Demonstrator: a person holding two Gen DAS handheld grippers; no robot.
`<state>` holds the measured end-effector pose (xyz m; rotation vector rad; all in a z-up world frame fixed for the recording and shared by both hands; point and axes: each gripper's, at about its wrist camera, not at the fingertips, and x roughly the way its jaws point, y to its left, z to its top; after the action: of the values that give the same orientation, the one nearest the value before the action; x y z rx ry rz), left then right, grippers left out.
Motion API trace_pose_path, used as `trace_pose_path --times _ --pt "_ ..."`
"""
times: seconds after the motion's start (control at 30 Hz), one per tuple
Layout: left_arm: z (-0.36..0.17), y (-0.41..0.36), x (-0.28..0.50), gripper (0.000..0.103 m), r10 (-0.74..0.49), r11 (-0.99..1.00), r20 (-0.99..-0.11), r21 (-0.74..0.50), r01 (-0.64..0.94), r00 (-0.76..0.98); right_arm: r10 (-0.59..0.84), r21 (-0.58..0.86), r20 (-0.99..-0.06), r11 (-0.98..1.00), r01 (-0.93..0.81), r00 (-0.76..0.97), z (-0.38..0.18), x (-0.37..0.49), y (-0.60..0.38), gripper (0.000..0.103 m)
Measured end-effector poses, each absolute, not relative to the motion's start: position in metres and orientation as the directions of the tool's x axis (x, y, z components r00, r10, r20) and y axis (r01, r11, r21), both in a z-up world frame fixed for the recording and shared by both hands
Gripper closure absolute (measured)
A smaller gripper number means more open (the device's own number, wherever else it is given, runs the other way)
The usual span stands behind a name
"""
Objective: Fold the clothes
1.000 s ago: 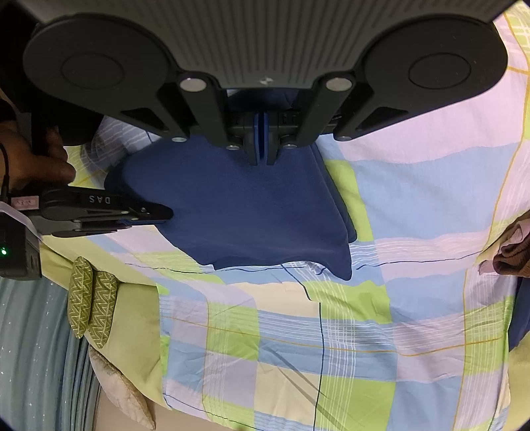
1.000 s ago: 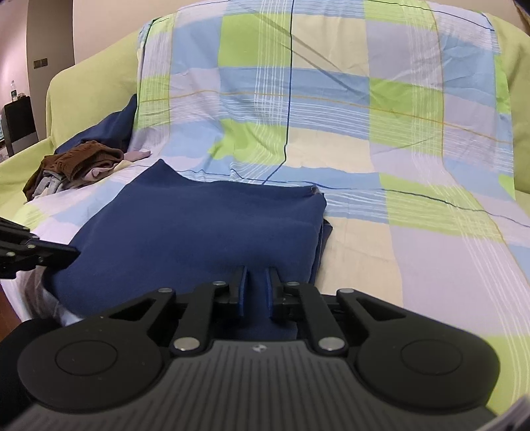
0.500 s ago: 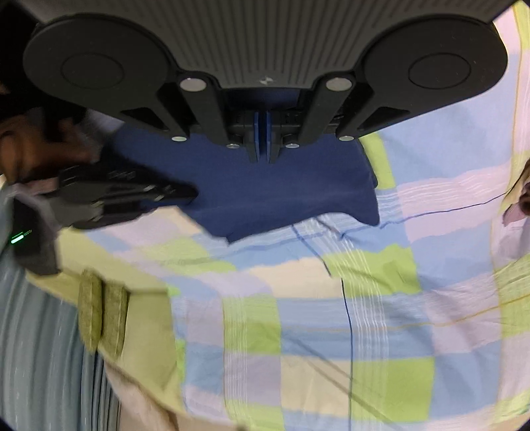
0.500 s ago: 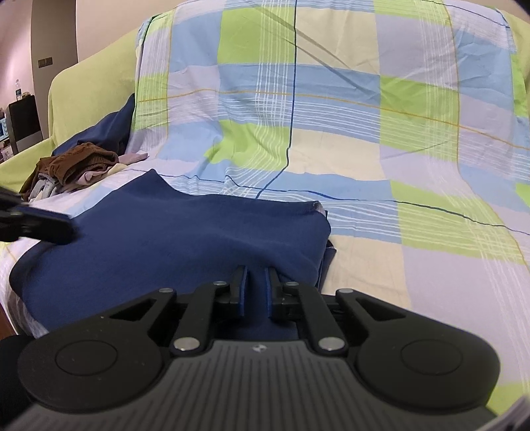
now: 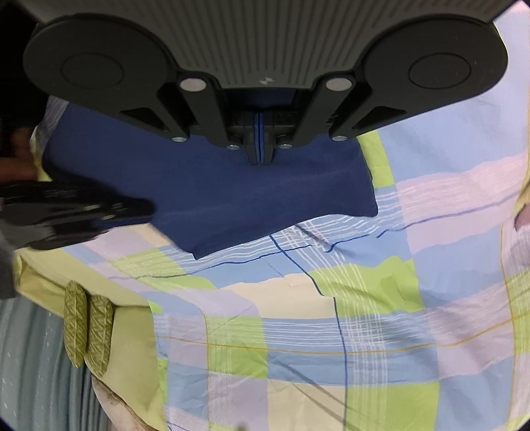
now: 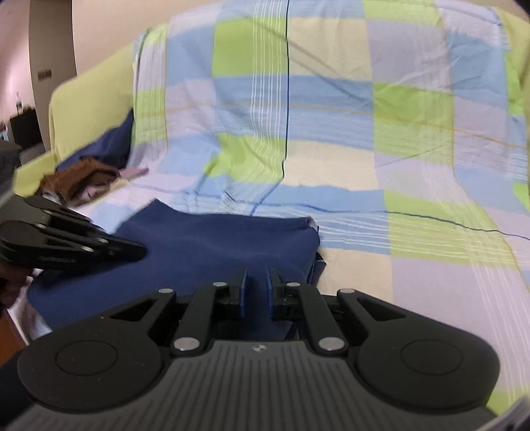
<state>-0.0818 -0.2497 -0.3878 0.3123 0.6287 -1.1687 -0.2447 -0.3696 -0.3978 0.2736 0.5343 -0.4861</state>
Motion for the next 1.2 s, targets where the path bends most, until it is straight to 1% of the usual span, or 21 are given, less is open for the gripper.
trace_pose_path --times 0.13,0.17,0.23,0.3,0.4,0.47,0.53,0.63,0.8,0.9,1.0,1.07,1.1,1.13,1.2 --pt "-0.386 -0.249 -0.084 0.097 -0.755 0.382 -0.604 -0.085 0.92 0.257 -0.387 0.14 -0.54 0.834 0.533 0.747 -0.398 -0.235 -0.398 0.096" --pt "-0.383 -0.249 -0.086 0.097 -0.75 0.382 -0.607 -0.074 0.921 0.262 -0.397 0.154 -0.533 0.823 0.547 0.747 -0.396 -0.238 -0.404 0.092" --pt "-0.376 -0.251 -0.091 0.097 -0.742 0.383 -0.609 -0.043 0.923 0.28 -0.412 0.185 -0.517 0.802 0.568 0.75 -0.392 -0.246 -0.411 0.092" --pt "-0.365 -0.253 -0.104 0.097 -0.749 0.368 -0.592 0.002 0.93 0.297 -0.418 0.222 -0.498 0.786 0.577 0.76 -0.389 -0.26 -0.414 0.091" --pt "-0.359 -0.257 -0.116 0.097 -0.767 0.331 -0.579 0.011 0.944 0.276 -0.407 0.248 -0.455 0.796 0.552 0.792 -0.385 -0.278 -0.41 0.09" --pt "-0.363 -0.264 -0.12 0.096 -0.759 0.316 -0.595 0.02 0.949 0.265 -0.353 0.247 -0.432 0.839 0.486 0.83 -0.383 -0.272 -0.405 0.09" --pt "-0.376 -0.267 -0.117 0.096 -0.737 0.331 -0.613 0.041 0.943 0.286 -0.296 0.213 -0.445 0.882 0.421 0.845 -0.386 -0.257 -0.401 0.089" --pt "-0.382 -0.261 -0.108 0.096 -0.748 0.351 -0.6 0.007 0.936 0.284 -0.255 0.126 -0.513 0.922 0.365 0.82 -0.403 -0.232 -0.399 0.088" --pt "-0.372 -0.255 -0.093 0.097 -0.751 0.37 -0.592 -0.014 0.929 0.291 -0.331 0.04 -0.507 0.913 0.406 0.796 -0.412 -0.22 -0.41 0.088" --pt "-0.361 -0.259 -0.074 0.097 -0.757 0.389 -0.573 -0.009 0.921 0.314 -0.337 0.059 -0.484 0.908 0.415 0.807 -0.408 -0.222 -0.417 0.085" --pt "-0.365 -0.271 -0.049 0.097 -0.737 0.395 -0.591 0.016 0.918 0.327 -0.324 0.054 -0.457 0.92 0.389 0.828 -0.4 -0.221 -0.415 0.084" --pt "-0.376 -0.28 -0.033 0.097 -0.696 0.406 -0.63 0.054 0.912 0.346 -0.306 0.045 -0.468 0.929 0.368 0.829 -0.399 -0.215 -0.416 0.084" --pt "-0.383 -0.282 -0.026 0.097 -0.671 0.413 -0.645 0.084 0.907 0.365 -0.297 0.034 -0.49 0.933 0.358 0.82 -0.402 -0.21 -0.417 0.084" --pt "-0.389 -0.28 -0.02 0.097 -0.662 0.426 -0.649 0.088 0.901 0.376 -0.288 0.022 -0.517 0.937 0.348 0.806 -0.405 -0.204 -0.419 0.084" --pt "-0.396 -0.274 -0.014 0.097 -0.675 0.45 -0.638 0.042 0.892 0.37 -0.282 0.028 -0.529 0.937 0.349 0.8 -0.408 -0.199 -0.424 0.084"
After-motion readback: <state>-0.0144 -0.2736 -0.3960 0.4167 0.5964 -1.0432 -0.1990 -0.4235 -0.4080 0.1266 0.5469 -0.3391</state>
